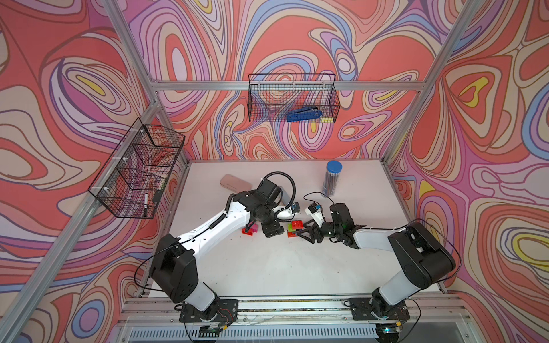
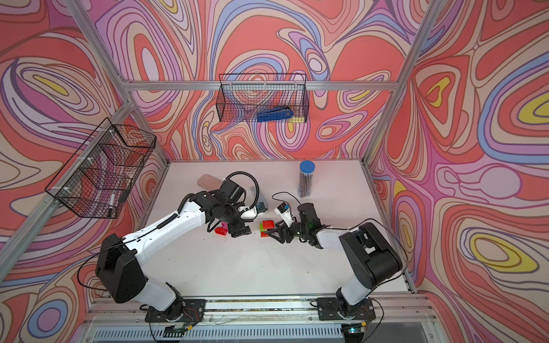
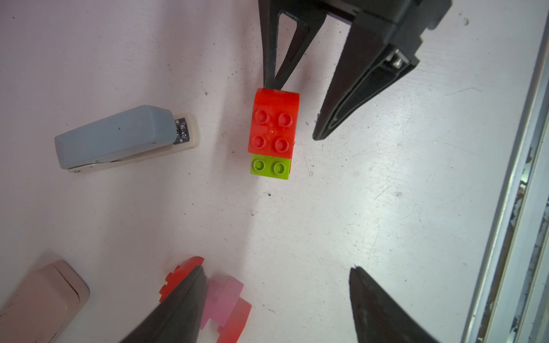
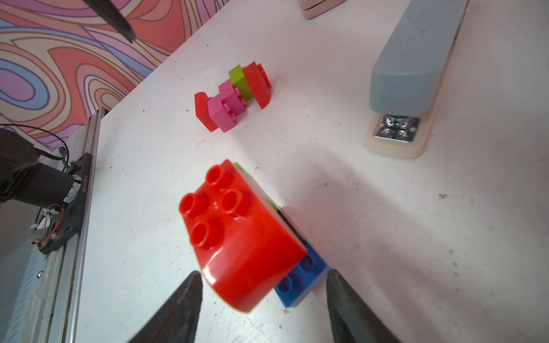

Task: Assemble the letter s with lego
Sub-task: Adjust the lego brick at the center of the board.

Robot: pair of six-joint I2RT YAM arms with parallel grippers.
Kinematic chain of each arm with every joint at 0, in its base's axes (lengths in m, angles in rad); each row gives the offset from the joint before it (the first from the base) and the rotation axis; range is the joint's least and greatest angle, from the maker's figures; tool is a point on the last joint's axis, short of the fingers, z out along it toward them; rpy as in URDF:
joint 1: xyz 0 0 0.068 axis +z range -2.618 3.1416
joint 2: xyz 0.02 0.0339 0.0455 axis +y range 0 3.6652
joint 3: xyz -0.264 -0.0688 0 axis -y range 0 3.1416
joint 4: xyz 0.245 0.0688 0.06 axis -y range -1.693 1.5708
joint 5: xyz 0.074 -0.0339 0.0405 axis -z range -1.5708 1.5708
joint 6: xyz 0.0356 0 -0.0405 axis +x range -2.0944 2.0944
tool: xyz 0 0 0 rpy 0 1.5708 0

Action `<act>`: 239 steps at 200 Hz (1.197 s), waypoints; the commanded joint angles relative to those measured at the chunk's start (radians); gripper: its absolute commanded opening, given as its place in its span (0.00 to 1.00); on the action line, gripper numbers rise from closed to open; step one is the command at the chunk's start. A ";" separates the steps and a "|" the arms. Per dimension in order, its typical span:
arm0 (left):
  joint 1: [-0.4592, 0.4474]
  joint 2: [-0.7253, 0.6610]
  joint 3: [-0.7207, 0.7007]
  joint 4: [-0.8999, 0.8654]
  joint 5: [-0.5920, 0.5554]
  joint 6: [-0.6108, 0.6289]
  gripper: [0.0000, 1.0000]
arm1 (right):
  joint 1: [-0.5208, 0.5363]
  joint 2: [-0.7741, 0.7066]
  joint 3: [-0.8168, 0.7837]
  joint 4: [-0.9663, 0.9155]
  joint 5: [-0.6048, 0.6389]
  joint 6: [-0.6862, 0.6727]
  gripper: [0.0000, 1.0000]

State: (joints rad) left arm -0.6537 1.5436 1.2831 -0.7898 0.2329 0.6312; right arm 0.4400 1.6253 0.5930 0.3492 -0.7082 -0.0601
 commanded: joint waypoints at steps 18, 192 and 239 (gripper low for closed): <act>0.005 -0.025 -0.015 -0.050 -0.013 0.002 0.77 | 0.023 0.042 0.010 0.059 0.017 -0.047 0.67; 0.005 0.051 0.002 -0.073 0.002 0.004 0.77 | 0.037 0.139 0.079 0.065 -0.032 -0.160 0.70; 0.006 0.054 0.002 -0.075 0.005 0.006 0.77 | 0.062 0.140 0.090 0.016 -0.025 -0.187 0.67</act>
State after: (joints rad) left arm -0.6537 1.5806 1.2797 -0.8268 0.2199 0.6308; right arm 0.4854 1.7538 0.6670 0.4149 -0.7227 -0.2173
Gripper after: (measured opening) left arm 0.775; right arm 0.679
